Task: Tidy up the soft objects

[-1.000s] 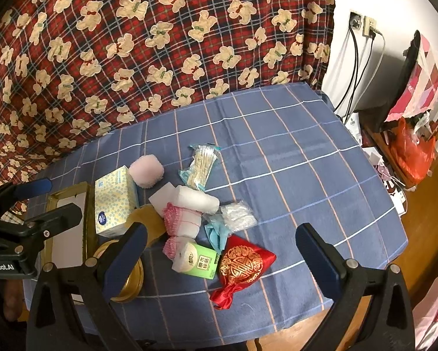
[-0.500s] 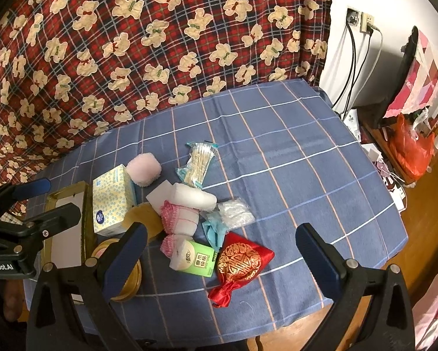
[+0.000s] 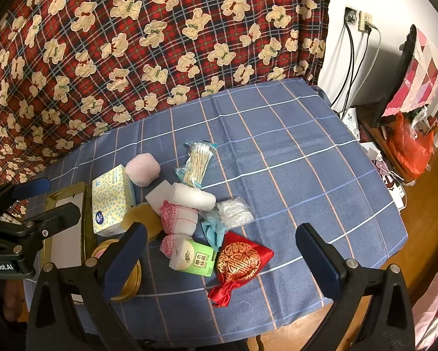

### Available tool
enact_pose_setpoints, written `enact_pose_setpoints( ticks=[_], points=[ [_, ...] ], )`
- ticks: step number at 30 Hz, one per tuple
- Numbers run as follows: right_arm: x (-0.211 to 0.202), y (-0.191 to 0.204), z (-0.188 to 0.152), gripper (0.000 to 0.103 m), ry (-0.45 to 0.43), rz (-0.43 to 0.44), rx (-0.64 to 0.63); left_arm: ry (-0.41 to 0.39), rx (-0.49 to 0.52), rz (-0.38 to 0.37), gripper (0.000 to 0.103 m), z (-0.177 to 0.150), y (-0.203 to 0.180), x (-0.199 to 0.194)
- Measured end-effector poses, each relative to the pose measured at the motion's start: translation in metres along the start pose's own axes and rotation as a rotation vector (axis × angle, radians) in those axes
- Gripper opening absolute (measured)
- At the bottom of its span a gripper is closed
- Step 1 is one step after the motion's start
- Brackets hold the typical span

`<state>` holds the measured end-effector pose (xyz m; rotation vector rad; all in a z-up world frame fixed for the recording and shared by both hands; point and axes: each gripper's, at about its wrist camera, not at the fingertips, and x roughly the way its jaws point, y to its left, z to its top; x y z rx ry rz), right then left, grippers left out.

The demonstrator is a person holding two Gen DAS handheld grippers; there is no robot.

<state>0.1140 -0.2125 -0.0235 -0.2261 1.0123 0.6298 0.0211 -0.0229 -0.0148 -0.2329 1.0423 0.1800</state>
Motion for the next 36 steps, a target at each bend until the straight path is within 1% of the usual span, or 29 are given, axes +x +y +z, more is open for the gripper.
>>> enact_pose_setpoints(
  ticks=[12, 20, 26, 29, 31, 33, 36],
  points=[
    [0.004, -0.008, -0.004, 0.102, 0.004, -0.001, 0.01, 0.013, 0.009, -0.001, 0.099, -0.001, -0.004, 0.002],
    [0.011, -0.014, -0.01, 0.102, 0.031, -0.016, 0.039, 0.048, 0.021, -0.001, 0.099, -0.005, -0.008, 0.016],
    [0.028, -0.037, -0.025, 0.102, 0.061, -0.037, 0.09, 0.121, 0.054, 0.01, 0.095, -0.016, -0.015, 0.044],
    [0.045, -0.048, -0.034, 0.101, 0.1, -0.028, 0.112, 0.156, 0.085, -0.008, 0.092, -0.022, -0.024, 0.058],
    [0.057, -0.052, -0.04, 0.1, 0.126, -0.01, 0.124, 0.176, 0.12, -0.001, 0.09, -0.026, -0.033, 0.068],
    [0.069, -0.053, -0.044, 0.099, 0.145, 0.001, 0.121, 0.193, 0.137, -0.009, 0.089, -0.03, -0.039, 0.075],
    [0.086, -0.052, -0.049, 0.093, 0.179, 0.02, 0.109, 0.225, 0.162, 0.0, 0.088, -0.033, -0.046, 0.087]
  ],
)
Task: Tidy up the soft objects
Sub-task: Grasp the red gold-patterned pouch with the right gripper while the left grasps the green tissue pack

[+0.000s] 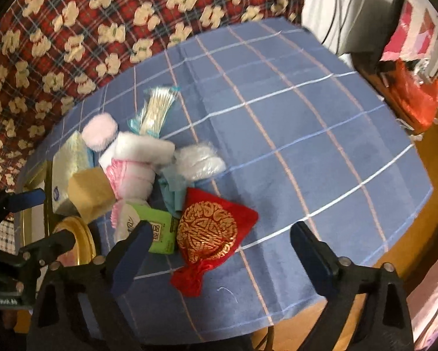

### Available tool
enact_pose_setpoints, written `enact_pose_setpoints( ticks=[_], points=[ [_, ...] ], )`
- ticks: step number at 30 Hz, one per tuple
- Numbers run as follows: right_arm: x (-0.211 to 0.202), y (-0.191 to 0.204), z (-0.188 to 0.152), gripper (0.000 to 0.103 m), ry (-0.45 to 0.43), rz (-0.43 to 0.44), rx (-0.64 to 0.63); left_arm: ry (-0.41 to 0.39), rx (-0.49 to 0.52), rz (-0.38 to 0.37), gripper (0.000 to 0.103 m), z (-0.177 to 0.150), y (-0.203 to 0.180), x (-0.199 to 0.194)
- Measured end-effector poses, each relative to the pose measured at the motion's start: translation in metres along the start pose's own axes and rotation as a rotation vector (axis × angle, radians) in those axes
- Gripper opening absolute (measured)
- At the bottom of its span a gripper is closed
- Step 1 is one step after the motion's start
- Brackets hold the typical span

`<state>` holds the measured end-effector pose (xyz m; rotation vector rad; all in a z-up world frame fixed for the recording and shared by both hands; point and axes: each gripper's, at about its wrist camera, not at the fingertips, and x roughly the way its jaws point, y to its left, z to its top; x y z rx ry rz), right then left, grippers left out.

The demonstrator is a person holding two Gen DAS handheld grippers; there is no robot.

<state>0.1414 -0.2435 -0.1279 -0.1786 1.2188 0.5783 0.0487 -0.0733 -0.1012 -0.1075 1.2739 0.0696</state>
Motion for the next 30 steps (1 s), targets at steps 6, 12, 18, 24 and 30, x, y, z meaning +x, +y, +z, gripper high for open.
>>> enact_pose_setpoints(
  ticks=[6, 12, 18, 24, 30],
  points=[
    [0.033, 0.005, -0.003, 0.09, 0.06, 0.031, -0.025, 0.047, 0.012, 0.012, 0.087, -0.001, -0.007, 0.02],
    [0.058, 0.004, -0.008, 0.065, 0.099, 0.03, -0.038, 0.076, 0.025, 0.011, 0.085, -0.005, -0.013, 0.032],
    [0.061, -0.002, -0.012, 0.028, 0.119, 0.093, -0.044, 0.09, 0.039, -0.01, 0.083, 0.0, -0.021, 0.043],
    [0.041, -0.009, -0.012, 0.022, 0.073, 0.106, -0.051, 0.11, 0.07, -0.037, 0.07, 0.01, -0.036, 0.058],
    [0.03, -0.02, -0.013, 0.022, 0.056, 0.109, -0.041, 0.155, 0.091, -0.023, 0.07, 0.015, -0.05, 0.079]
  ],
)
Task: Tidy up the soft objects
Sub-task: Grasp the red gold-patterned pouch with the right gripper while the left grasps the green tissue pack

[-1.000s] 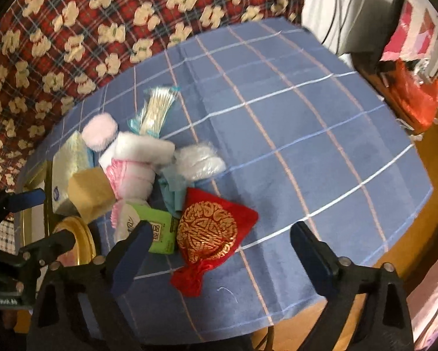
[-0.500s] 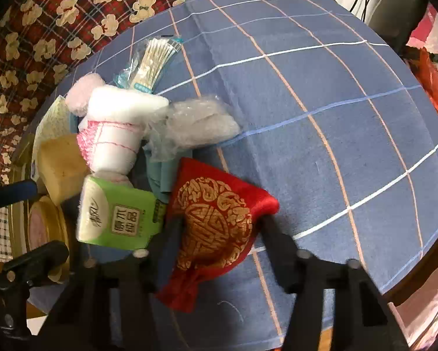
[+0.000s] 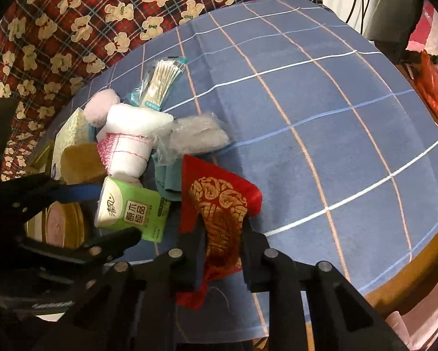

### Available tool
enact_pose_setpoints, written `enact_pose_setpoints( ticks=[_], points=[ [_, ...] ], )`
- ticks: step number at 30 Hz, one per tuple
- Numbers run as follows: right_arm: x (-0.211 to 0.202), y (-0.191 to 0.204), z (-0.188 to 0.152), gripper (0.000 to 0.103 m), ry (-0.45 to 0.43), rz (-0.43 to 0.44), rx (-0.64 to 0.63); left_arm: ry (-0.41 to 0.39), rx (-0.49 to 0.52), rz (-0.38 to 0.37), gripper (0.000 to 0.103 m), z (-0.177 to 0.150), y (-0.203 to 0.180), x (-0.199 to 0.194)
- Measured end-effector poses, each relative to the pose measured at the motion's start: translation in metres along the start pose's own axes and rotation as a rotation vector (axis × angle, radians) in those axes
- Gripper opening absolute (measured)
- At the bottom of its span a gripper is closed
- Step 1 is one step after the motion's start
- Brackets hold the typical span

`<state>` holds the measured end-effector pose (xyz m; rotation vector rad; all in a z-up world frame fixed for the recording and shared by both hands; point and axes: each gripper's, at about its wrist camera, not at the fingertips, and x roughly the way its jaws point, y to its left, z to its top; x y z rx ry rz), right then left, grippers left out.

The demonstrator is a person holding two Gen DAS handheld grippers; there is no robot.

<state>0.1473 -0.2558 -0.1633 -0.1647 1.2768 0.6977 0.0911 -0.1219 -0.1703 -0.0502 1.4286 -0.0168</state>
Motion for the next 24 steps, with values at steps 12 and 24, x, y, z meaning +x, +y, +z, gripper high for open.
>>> enact_pose_setpoints(
  ticks=[12, 24],
  points=[
    [-0.015, -0.003, 0.005, 0.022, -0.052, 0.006, -0.013, -0.03, 0.01, -0.042, 0.026, 0.009, -0.008, -0.008],
    [-0.033, 0.002, 0.023, 0.022, -0.114, 0.014, -0.039, -0.119, -0.028, -0.062, 0.025, 0.002, 0.008, -0.049]
  ],
)
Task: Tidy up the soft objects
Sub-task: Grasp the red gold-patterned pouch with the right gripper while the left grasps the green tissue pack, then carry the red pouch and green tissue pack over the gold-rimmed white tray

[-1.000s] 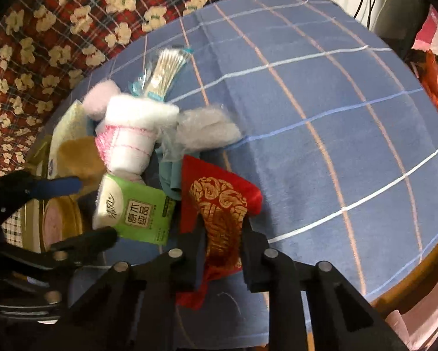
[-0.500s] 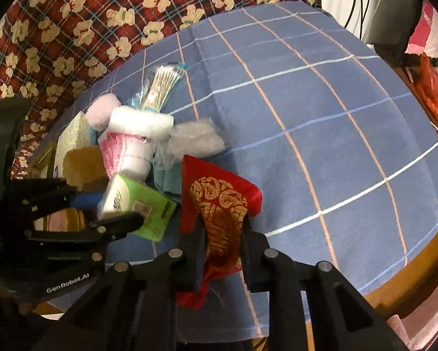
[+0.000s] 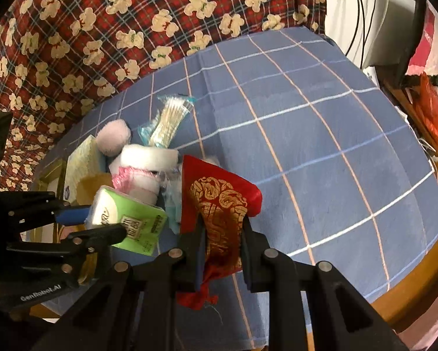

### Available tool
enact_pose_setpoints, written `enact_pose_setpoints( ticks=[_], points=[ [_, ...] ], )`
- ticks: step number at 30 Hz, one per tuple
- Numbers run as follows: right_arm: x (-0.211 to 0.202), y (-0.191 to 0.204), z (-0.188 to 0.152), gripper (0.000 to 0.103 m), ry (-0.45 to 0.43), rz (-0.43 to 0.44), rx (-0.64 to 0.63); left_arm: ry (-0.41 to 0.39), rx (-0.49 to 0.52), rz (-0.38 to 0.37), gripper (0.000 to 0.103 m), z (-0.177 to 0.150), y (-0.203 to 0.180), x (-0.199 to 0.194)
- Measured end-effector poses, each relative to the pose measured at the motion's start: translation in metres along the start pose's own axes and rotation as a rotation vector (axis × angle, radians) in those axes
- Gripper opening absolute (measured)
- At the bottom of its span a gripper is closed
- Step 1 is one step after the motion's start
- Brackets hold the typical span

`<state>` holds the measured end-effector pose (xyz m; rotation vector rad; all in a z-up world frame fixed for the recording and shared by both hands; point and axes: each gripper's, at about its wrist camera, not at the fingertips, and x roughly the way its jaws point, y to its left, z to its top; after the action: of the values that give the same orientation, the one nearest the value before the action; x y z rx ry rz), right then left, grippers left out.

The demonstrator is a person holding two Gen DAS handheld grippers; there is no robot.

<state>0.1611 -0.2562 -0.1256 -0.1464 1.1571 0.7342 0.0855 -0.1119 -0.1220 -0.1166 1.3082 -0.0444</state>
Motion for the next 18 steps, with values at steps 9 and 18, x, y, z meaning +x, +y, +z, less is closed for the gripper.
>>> enact_pose_setpoints(
  ticks=[9, 18],
  points=[
    [-0.003, 0.027, 0.018, 0.022, -0.027, 0.015, -0.078, -0.073, -0.057, 0.03, 0.025, 0.002, 0.021, -0.026],
    [-0.005, 0.044, 0.025, 0.022, -0.032, 0.02, -0.129, -0.111, -0.092, 0.04, 0.025, -0.001, 0.034, -0.038]
  ],
)
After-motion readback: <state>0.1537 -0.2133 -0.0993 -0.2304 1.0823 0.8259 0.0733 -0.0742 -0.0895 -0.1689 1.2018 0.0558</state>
